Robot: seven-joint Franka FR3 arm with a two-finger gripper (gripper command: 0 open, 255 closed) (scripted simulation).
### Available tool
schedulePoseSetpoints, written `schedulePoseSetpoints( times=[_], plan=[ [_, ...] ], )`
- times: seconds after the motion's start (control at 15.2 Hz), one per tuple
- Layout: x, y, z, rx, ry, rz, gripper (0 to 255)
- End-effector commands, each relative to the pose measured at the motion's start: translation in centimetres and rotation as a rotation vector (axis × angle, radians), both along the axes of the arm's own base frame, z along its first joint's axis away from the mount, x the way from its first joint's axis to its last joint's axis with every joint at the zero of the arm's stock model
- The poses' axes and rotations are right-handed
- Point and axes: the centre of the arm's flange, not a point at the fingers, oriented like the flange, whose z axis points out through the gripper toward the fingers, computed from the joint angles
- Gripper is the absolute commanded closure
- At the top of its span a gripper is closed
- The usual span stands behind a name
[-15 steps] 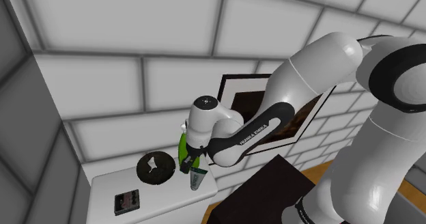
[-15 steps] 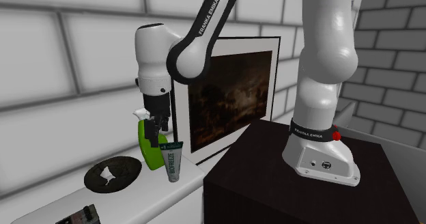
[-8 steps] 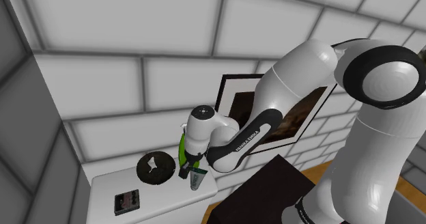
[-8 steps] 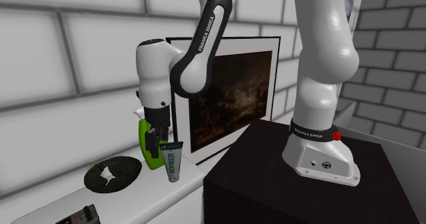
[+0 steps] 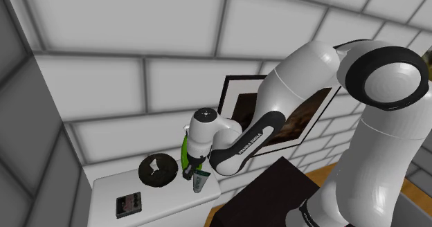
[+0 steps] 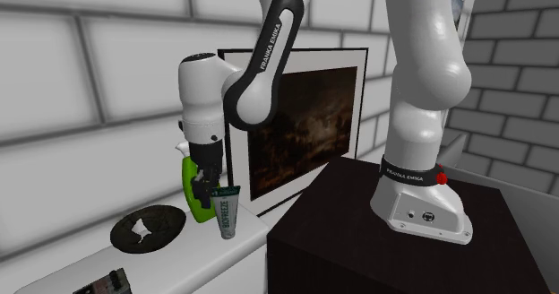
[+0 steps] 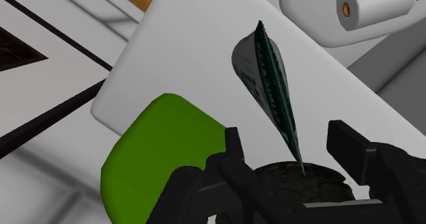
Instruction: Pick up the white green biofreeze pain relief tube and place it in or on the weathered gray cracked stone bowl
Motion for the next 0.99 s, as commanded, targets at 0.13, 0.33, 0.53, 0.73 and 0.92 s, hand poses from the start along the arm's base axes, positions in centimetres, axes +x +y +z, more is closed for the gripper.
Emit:
schedulePoseSetpoints(
  times=[0.13,0.33,0.53,0.73,0.92],
  plan=[
    [0.0,0.0,0.0,0.0,0.0,0.0,255],
    [0.0,0.0,0.0,0.0,0.0,0.0,255],
    [0.0,0.0,0.0,0.0,0.0,0.0,255],
    [0.0,0.0,1.6,0.0,0.0,0.0,255],
    [0.0,0.0,3.2,0.0,0.0,0.0,255]
  ],
)
